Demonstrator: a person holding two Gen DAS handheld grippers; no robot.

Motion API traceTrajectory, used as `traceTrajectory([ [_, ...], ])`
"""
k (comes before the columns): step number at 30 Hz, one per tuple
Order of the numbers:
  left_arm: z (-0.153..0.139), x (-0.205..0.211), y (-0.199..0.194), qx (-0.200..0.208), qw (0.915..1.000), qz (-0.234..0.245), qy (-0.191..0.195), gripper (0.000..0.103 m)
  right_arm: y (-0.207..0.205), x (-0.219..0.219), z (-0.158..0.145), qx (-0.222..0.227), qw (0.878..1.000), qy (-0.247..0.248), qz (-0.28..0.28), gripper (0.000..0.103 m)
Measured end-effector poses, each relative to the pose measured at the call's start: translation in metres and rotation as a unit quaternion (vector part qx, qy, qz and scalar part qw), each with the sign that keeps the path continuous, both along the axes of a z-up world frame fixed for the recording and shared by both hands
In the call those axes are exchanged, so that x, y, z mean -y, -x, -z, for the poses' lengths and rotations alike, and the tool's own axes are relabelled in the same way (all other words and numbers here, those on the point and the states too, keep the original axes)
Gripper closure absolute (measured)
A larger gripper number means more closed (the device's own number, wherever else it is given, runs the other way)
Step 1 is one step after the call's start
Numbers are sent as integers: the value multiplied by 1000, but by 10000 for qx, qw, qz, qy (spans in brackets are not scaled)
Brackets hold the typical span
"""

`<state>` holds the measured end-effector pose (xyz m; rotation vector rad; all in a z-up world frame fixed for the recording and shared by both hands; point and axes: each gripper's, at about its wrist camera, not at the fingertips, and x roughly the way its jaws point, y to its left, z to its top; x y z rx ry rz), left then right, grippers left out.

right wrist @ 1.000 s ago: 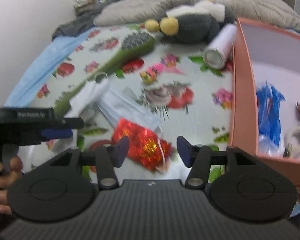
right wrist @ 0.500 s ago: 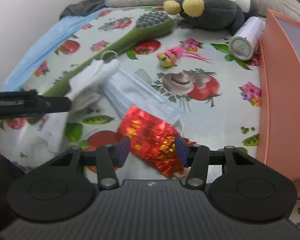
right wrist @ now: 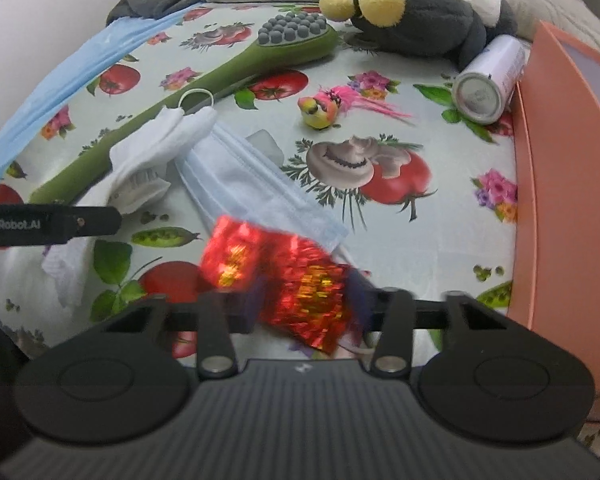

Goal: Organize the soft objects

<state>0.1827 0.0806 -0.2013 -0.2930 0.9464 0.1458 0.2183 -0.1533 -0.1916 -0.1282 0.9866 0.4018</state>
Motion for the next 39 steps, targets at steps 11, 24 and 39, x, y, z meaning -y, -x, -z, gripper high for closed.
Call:
traceTrajectory([
  [11, -5, -12, 0, 130, 9995, 56, 296, 25, -1, 1, -19, 122, 9997, -196, -42, 99],
  [24, 4, -14, -7, 156, 9988, 142, 452, 28, 1, -2, -19, -140, 9994, -206, 235, 78],
  [39, -1, -21, -2, 270, 9965, 141, 774, 70, -15, 7, 1, -327, 9970, -428, 553, 49],
])
